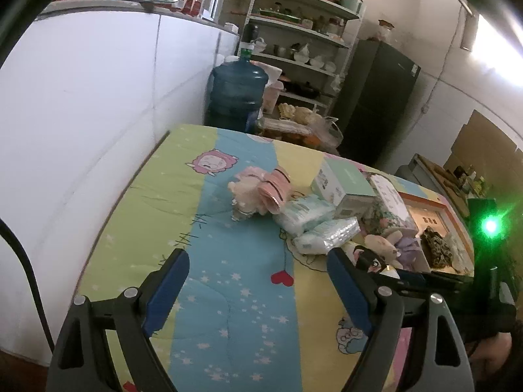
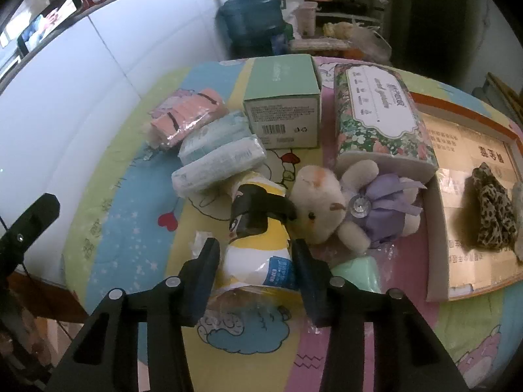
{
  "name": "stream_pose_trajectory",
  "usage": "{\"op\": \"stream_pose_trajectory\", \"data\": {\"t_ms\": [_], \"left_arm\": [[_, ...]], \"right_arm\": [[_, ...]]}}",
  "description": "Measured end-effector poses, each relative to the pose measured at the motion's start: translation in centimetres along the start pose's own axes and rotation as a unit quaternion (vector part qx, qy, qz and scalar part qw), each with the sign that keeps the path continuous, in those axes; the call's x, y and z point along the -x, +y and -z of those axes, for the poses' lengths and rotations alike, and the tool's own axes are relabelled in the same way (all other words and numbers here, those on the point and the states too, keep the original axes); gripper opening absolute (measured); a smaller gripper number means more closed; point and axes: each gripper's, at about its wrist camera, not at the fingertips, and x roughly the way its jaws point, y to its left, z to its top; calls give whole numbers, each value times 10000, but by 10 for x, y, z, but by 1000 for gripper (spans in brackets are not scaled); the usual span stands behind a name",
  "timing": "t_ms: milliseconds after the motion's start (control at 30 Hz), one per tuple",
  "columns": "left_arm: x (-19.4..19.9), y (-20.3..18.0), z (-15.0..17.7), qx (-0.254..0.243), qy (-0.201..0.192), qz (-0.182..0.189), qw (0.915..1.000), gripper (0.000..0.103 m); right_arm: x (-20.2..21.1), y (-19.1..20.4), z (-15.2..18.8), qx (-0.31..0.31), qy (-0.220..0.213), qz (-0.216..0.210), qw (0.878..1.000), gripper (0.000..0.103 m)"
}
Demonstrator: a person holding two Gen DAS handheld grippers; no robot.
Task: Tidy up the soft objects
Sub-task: 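Grasp the yellow-and-white pouch with the right gripper while the left gripper grasps the clear bag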
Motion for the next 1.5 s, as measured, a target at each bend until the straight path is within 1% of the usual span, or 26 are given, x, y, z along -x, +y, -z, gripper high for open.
{"op": "stream_pose_trajectory", "data": {"t_ms": [200,400,533,700,833,933,1067,1133,1167,1200,1300,1500], "left_arm": [[-3,-11,0,-98,43,135,9999,86],[-12,-26,1,-227,176,422,9987,86],[-26,-42,7,-407,463,823,9947,86],[-41,-62,24,-765,743,1106,9881,86],[-52,-73,35,-964,889,1158,9846,86],[-64,-79,44,-1133,999,1066,9828,85],[-80,-83,52,-1208,1211,959,9806,78],[-85,-82,54,-1128,1262,1022,9803,69],[-86,-81,54,-1047,1281,1109,9800,61],[-87,-82,55,-1027,1268,1133,9801,50],[-85,-87,54,-1128,1189,1134,9799,46],[-77,-85,50,-1038,1064,1282,9805,45]], "right_arm": [[13,-2,2,-37,-200,-58,9998,42],[42,-12,8,-227,-512,-225,9982,40],[60,-16,12,-345,-682,-296,9966,38],[70,-19,20,-348,-739,-304,9962,37],[76,-21,31,-390,-809,-345,9954,37],[83,-24,33,-408,-918,-386,9942,37],[88,-26,36,-403,-950,-364,9940,37],[92,-27,38,-411,-977,-356,9937,37],[94,-28,39,-420,-994,-356,9935,37],[97,-30,39,-435,-1021,-361,9932,37],[102,-33,40,-460,-1075,-334,9926,37],[108,-42,40,-538,-1152,-333,9913,37]]}}
